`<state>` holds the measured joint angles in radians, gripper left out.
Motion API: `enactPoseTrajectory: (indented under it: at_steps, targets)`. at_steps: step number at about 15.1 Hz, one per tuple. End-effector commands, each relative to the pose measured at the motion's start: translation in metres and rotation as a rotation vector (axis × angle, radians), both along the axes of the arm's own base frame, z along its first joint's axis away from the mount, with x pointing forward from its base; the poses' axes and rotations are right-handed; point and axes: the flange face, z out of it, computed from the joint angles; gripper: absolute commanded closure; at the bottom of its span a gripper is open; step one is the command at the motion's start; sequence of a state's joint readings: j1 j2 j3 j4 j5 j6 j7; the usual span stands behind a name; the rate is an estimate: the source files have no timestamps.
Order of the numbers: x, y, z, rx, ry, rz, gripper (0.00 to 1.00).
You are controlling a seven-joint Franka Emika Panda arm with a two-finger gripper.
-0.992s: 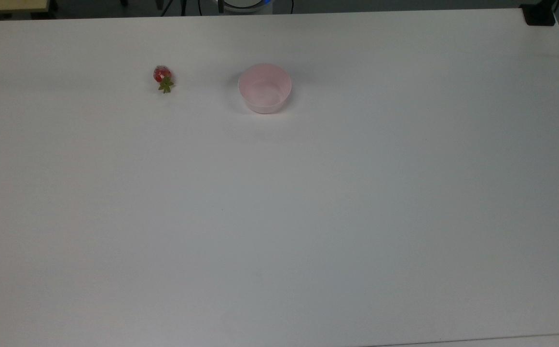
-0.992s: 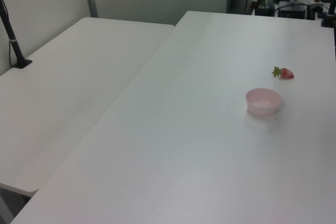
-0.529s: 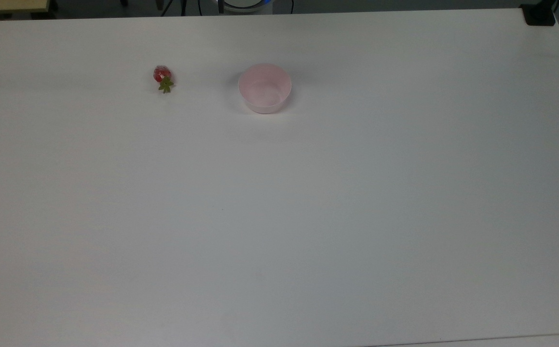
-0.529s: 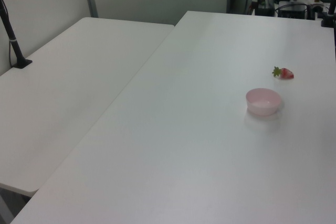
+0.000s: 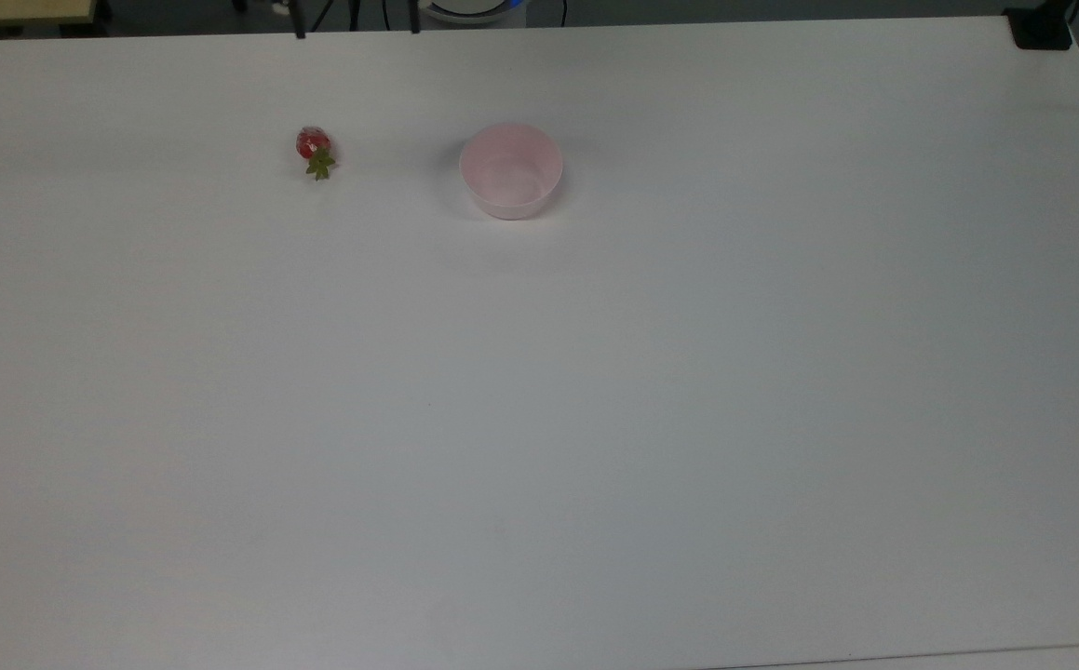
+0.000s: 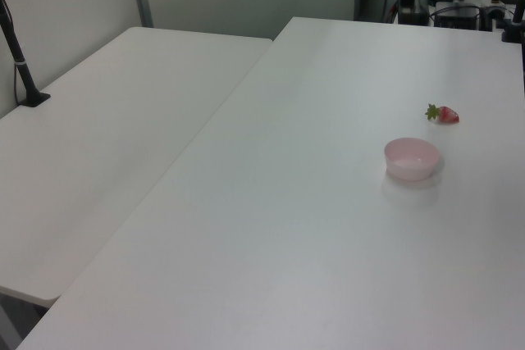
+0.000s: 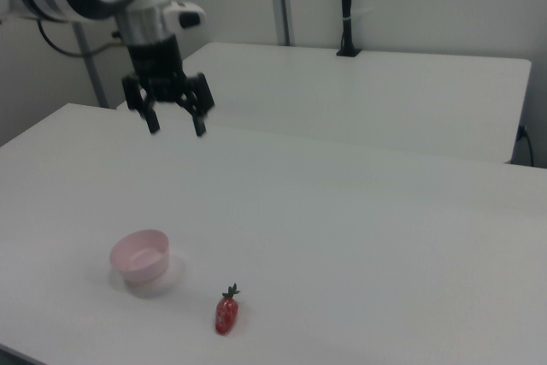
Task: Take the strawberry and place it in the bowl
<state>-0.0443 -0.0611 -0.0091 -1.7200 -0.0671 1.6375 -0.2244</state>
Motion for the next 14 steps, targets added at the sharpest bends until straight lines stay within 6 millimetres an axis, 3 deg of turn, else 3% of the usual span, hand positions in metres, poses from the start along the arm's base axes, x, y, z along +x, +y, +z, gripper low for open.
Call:
enactPoseTrajectory:
  at_steps: [1, 4, 7, 10, 14]
  targets:
    - [-0.017, -0.035, -0.067, -0.089, 0.148, 0.087, 0.0]
    - [-0.032, -0.067, -0.128, -0.082, 0.118, 0.037, 0.0]
    - [-0.05, -0.083, -0.182, -0.08, 0.112, 0.028, 0.0]
    - [-0.062, -0.101, -0.227, -0.06, 0.141, 0.001, 0.0]
    - [-0.065, -0.11, -0.266, -0.035, 0.206, -0.034, 0.0]
